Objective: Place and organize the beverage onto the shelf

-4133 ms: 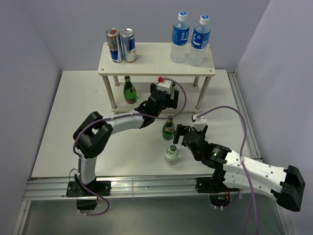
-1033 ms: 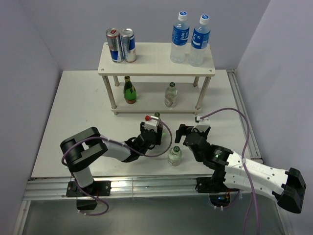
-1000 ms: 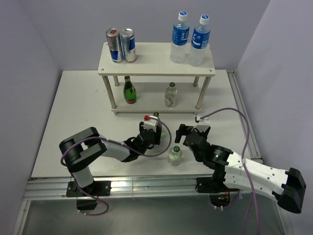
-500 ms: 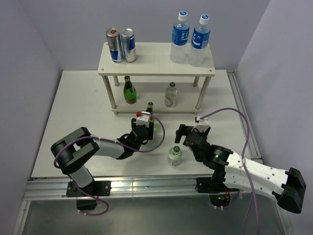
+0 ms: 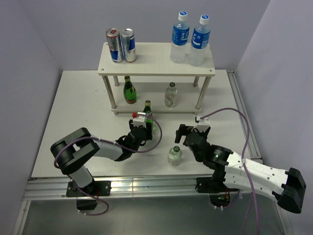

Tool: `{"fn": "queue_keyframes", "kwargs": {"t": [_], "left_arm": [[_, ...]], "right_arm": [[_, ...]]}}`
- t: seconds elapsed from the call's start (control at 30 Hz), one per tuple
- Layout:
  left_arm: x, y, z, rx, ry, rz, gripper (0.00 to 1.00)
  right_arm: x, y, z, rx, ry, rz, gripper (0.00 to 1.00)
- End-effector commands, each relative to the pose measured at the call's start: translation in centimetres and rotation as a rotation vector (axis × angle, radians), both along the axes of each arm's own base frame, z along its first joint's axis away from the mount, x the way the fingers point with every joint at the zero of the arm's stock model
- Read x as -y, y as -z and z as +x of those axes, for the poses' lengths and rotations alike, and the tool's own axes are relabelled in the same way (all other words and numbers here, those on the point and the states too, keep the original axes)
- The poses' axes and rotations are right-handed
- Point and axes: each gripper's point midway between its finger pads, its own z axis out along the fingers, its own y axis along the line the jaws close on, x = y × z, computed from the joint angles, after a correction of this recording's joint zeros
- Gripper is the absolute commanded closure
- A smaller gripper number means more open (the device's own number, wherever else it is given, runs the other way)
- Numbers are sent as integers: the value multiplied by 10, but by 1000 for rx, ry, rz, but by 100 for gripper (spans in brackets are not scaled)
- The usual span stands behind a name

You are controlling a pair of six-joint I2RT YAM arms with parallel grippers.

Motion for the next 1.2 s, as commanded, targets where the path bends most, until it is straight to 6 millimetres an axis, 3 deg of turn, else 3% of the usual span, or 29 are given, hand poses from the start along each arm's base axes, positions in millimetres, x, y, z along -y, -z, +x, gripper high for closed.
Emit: {"fn": "queue_keyframes", "kwargs": {"t": [0.0, 0.3, 0.47, 0.53, 0.67, 0.73, 0.77, 0.83, 1.17], "left_arm": [[9, 5, -9, -8, 2, -85, 100], [17, 45, -29, -59, 1, -31, 100], [19, 50, -32, -63, -4, -16, 99], [17, 50, -31, -63, -14, -3, 90], [18, 49, -32, -56, -12, 2, 31], [18, 49, -32, -55, -14, 7, 20], [18, 48, -33, -52, -15, 8, 5], [20, 47, -33, -49, -10, 9, 1], [29, 22, -24, 15, -17, 20, 1]], "right_arm": [[2, -5, 3, 30, 24, 26, 0], [2, -5, 3, 30, 28, 27, 0], [2, -5, 3, 28, 27, 25, 0], [2, -5, 3, 29, 27, 26, 0], [2, -5, 3, 28, 27, 25, 0], [2, -5, 3, 30, 28, 26, 0], [2, -5, 3, 28, 27, 25, 0], [2, -5, 3, 29, 25, 26, 0], [1, -5, 3, 30, 24, 28, 0]]}}
